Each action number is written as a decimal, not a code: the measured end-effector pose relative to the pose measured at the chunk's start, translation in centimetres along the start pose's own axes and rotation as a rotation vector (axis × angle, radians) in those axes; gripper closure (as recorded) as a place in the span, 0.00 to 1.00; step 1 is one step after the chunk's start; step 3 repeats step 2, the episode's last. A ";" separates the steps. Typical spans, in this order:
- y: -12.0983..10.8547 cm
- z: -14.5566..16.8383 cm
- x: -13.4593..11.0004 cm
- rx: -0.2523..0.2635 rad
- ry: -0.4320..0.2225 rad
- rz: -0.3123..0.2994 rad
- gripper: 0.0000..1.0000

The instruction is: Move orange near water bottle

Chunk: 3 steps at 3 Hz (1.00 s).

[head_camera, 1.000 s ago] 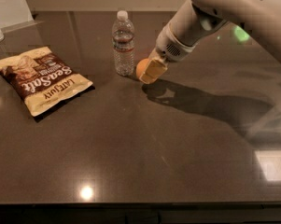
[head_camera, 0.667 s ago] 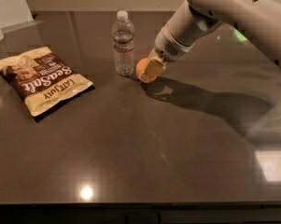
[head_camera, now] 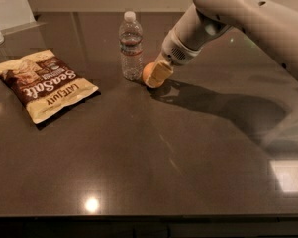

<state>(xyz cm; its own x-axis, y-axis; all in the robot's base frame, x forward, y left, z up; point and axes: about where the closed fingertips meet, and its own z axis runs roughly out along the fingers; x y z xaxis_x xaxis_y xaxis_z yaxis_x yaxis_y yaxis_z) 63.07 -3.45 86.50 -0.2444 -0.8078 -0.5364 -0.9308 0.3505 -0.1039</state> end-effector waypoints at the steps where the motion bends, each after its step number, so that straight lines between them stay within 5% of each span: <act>1: -0.2 0.1 -0.1 -0.002 -0.016 0.001 0.00; 3: -0.2 0.1 -0.1 -0.002 -0.016 0.001 0.00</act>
Offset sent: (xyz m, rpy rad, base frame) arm 0.0020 0.0005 -0.0003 0.0136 -0.0030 0.0017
